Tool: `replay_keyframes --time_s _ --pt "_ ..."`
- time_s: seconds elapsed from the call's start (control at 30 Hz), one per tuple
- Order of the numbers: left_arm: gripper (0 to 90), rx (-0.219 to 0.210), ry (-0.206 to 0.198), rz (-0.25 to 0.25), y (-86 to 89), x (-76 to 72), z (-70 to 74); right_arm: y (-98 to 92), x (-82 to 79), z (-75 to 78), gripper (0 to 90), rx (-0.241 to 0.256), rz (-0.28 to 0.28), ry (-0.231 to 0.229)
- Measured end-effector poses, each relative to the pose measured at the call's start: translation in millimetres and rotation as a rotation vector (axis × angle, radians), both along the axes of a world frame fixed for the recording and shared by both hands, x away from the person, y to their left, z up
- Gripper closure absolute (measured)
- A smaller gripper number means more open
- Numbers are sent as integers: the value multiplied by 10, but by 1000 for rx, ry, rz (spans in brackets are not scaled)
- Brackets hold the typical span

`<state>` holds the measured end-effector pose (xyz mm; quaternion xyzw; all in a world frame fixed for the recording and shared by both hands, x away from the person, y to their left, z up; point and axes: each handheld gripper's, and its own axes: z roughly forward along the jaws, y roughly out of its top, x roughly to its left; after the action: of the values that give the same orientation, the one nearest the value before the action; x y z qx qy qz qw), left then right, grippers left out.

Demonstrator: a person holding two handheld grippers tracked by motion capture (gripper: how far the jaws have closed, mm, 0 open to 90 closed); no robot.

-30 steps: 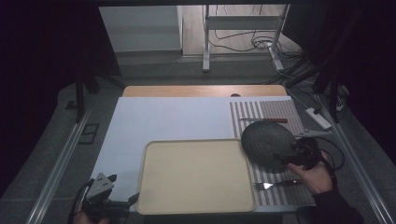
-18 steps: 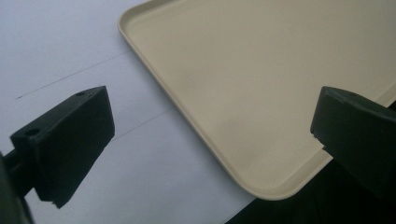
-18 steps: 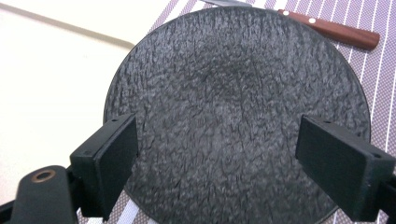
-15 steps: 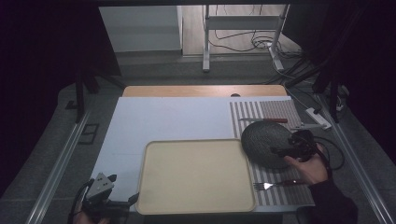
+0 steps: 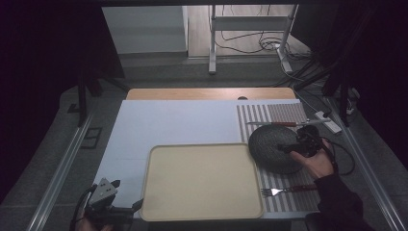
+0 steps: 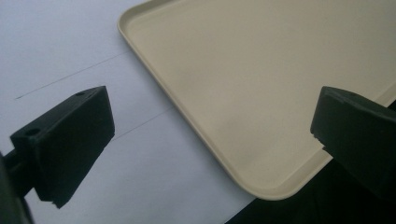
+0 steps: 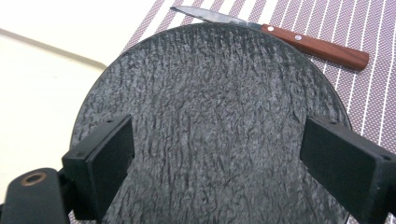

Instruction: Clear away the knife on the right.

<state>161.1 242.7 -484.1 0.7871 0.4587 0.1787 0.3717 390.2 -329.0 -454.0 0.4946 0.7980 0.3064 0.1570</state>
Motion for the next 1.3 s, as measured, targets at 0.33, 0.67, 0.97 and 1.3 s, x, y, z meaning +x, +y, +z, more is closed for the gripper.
replay_keyframes --time_s 0.33,0.67,0.97,1.3 --pt "0 -1 -1 -1 -1 0 0 -24 212 -11 72 -3 -20 8" --pt "0 -2 -1 -3 2 -1 0 1 452 4 60 -1 -31 11" --pt "0 -7 -1 -2 10 -1 1 26 673 -14 55 -12 -38 27" --pt "0 -9 -2 -2 12 0 0 31 893 -64 59 -26 -31 58"
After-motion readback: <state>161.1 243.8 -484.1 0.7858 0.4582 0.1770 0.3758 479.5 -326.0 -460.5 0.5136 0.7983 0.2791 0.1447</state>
